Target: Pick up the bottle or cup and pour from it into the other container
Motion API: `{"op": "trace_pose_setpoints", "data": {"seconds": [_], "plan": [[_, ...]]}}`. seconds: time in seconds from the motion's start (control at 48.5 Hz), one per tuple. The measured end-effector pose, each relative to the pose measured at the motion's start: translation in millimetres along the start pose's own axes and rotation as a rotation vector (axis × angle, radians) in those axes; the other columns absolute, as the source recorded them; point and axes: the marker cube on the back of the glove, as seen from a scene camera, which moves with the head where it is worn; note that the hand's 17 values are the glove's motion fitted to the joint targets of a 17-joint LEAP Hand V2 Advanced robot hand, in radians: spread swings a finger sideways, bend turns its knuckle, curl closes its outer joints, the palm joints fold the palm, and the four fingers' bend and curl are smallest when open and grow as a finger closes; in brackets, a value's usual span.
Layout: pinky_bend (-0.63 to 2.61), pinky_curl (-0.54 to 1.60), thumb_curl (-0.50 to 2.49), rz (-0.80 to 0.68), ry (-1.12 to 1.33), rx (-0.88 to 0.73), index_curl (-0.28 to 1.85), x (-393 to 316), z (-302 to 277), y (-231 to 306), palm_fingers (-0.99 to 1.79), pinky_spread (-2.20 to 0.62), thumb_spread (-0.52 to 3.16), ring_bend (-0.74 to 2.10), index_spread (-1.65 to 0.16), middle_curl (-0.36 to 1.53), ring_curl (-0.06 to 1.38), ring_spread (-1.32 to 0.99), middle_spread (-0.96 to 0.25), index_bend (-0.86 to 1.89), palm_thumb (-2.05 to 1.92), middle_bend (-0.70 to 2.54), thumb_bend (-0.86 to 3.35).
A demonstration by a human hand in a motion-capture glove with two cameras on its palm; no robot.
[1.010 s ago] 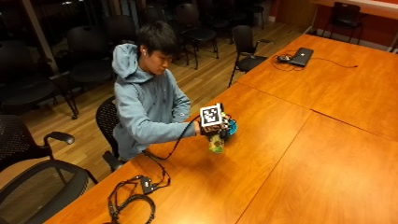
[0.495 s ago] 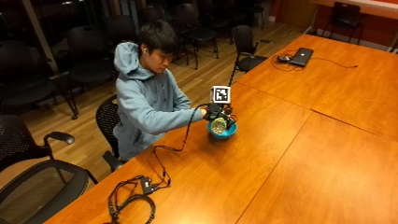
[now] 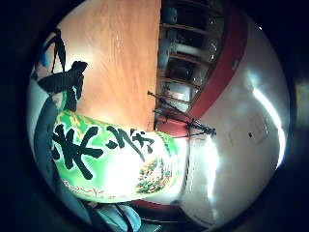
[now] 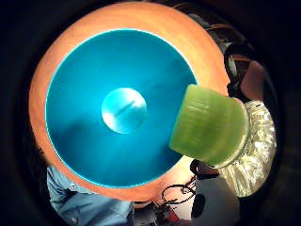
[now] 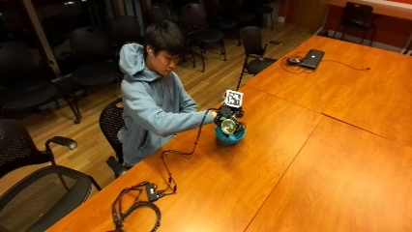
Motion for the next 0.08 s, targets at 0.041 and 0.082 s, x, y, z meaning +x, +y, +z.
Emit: {"op": "trace_pose_setpoints", "data": {"seconds": [0.041,0.082], "plan": [[0.48,0.41,0.70,0.000,-0.001,0.000,0.47,-0.2,-0.1,0.0,1.23,-0.21,0.27,0.46,-0.11,0.50,0.45,-0.17,-0.05,0.17,0.97,0.30,-0.04],[0.48,0.40,0.70,0.000,-0.001,0.000,0.47,-0.2,-0.1,0.0,1.23,-0.21,0.27,0.46,-0.11,0.50,0.45,-0.17,-0.05,0.17,0.97,0.30,-0.04]]}}
